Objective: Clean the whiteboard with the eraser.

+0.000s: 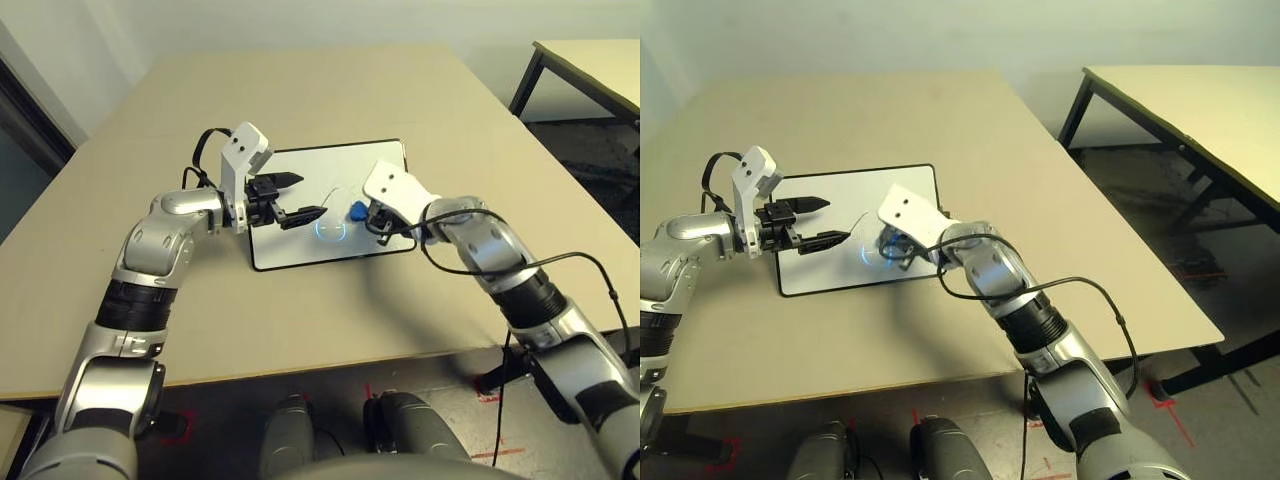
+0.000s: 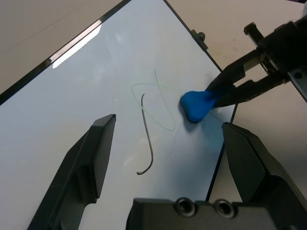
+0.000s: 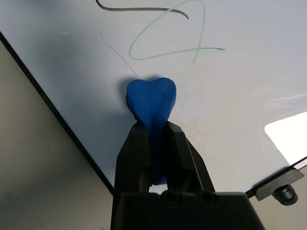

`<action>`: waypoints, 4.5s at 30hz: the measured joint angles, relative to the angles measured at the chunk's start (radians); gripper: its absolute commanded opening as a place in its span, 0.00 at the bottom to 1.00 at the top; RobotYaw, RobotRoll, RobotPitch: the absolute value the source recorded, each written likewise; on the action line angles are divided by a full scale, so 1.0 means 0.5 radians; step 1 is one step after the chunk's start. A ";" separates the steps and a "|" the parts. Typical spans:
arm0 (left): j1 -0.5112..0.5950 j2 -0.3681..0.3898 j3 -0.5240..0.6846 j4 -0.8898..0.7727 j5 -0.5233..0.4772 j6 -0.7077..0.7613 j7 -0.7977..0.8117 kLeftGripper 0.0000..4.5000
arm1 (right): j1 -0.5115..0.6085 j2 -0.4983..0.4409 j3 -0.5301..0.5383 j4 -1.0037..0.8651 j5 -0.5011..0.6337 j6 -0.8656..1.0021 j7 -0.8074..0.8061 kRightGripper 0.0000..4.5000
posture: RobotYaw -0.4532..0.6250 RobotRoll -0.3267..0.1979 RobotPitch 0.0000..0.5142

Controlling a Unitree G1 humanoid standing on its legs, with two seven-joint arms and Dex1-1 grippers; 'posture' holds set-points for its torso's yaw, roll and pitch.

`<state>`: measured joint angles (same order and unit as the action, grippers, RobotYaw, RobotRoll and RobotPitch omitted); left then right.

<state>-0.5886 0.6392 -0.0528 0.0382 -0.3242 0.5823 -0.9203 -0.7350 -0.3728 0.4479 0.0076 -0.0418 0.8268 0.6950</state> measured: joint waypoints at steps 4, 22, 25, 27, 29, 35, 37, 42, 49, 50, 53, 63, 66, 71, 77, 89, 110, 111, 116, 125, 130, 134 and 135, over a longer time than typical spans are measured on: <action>0.000 -0.001 0.000 0.002 0.001 -0.002 -0.002 1.00 | -0.180 0.012 -0.020 0.225 -0.003 -0.109 -0.020 0.08 | 0.37 0.62 0.07; -0.001 -0.006 -0.001 0.008 0.002 -0.016 -0.003 1.00 | 0.024 0.023 0.021 -0.092 -0.031 0.047 0.006 0.07 | 0.37 0.62 0.07; -0.001 -0.006 -0.001 0.008 0.003 -0.017 -0.004 1.00 | 0.006 0.027 0.023 -0.061 -0.031 0.043 0.011 0.07 | 0.37 0.62 0.07; -0.002 -0.007 -0.001 0.009 0.003 -0.017 -0.004 1.00 | -0.051 0.039 0.022 0.027 -0.031 -0.011 0.012 0.07 | 0.37 0.62 0.07; -0.004 -0.008 -0.002 0.009 0.003 -0.017 -0.005 1.00 | -0.178 0.055 0.010 0.188 -0.035 -0.102 -0.004 0.07 | 0.38 0.62 0.07; -0.003 -0.008 -0.002 0.006 0.003 -0.015 -0.005 1.00 | -0.361 0.102 -0.074 0.489 -0.068 -0.313 -0.073 0.07 | 0.38 0.62 0.08; -0.001 -0.008 -0.002 0.002 0.002 -0.013 -0.004 1.00 | -0.352 0.110 -0.076 0.477 -0.074 -0.317 -0.073 0.07 | 0.38 0.62 0.08; 0.003 -0.001 -0.002 -0.002 0.001 -0.002 -0.003 1.00 | -0.131 0.098 -0.042 0.173 -0.077 -0.182 -0.028 0.07 | 0.38 0.62 0.08; 0.003 0.001 -0.002 -0.001 0.001 0.000 -0.004 1.00 | 0.007 0.084 0.076 -0.062 -0.078 -0.002 0.035 0.07 | 0.37 0.62 0.08; 0.003 0.001 -0.002 0.000 0.001 0.000 -0.004 1.00 | 0.004 0.086 0.076 -0.058 -0.078 -0.002 0.034 0.07 | 0.37 0.62 0.08; 0.002 0.001 -0.002 0.001 0.002 0.000 -0.004 1.00 | -0.070 0.107 0.075 0.045 -0.078 -0.039 0.034 0.07 | 0.37 0.62 0.08; 0.003 0.001 -0.001 -0.001 0.001 0.000 -0.003 1.00 | -0.367 0.154 -0.019 0.496 -0.089 -0.350 -0.052 0.07 | 0.38 0.62 0.09; 0.009 0.001 -0.001 -0.001 0.001 0.000 -0.002 1.00 | -0.316 0.153 -0.019 0.419 -0.095 -0.321 -0.053 0.07 | 0.38 0.62 0.09; 0.012 0.003 -0.001 0.000 0.001 -0.001 -0.003 1.00 | -0.119 0.146 0.036 0.137 -0.101 -0.165 -0.001 0.07 | 0.38 0.62 0.09; 0.012 0.003 -0.001 0.003 0.002 -0.011 -0.007 1.00 | -0.049 0.120 0.092 0.030 -0.108 -0.092 0.035 0.07 | 0.38 0.62 0.09; 0.019 0.020 -0.001 0.013 0.005 -0.036 -0.029 1.00 | -0.438 0.199 -0.077 0.641 -0.113 -0.452 -0.099 0.07 | 0.39 0.62 0.08; 0.037 0.092 0.074 0.143 0.018 -0.083 -0.030 1.00 | -0.430 0.305 0.012 0.623 -0.160 -0.431 -0.054 0.07 | 0.40 0.62 0.08; 0.037 0.094 0.074 0.143 0.018 -0.083 -0.030 1.00 | -0.480 0.309 -0.018 0.695 -0.163 -0.471 -0.082 0.07 | 0.41 0.62 0.08; 0.049 0.100 0.075 0.136 0.016 -0.074 -0.024 1.00 | -0.495 0.316 -0.061 0.761 -0.167 -0.556 -0.090 0.07 | 0.41 0.62 0.09; 0.053 0.110 0.081 0.103 0.012 -0.049 -0.020 1.00 | -0.074 0.247 0.087 0.169 -0.200 -0.282 0.058 0.07 | 0.40 0.62 0.09; 0.051 0.110 0.081 0.097 0.012 -0.039 -0.019 1.00 | -0.099 0.250 0.124 0.190 -0.203 -0.245 0.076 0.07 | 0.40 0.62 0.09; 0.050 0.108 0.081 0.087 0.011 -0.030 -0.019 1.00 | -0.300 0.271 0.031 0.423 -0.203 -0.335 0.006 0.07 | 0.40 0.62 0.08; 0.050 0.108 0.081 0.080 0.010 -0.022 -0.018 1.00 | -0.345 0.271 -0.003 0.479 -0.203 -0.359 -0.018 0.07 | 0.40 0.62 0.08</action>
<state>-0.5634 0.6933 -0.0122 0.0781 -0.3194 0.5711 -0.9295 -0.9073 -0.2371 0.4462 0.2469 -0.1434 0.6474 0.6859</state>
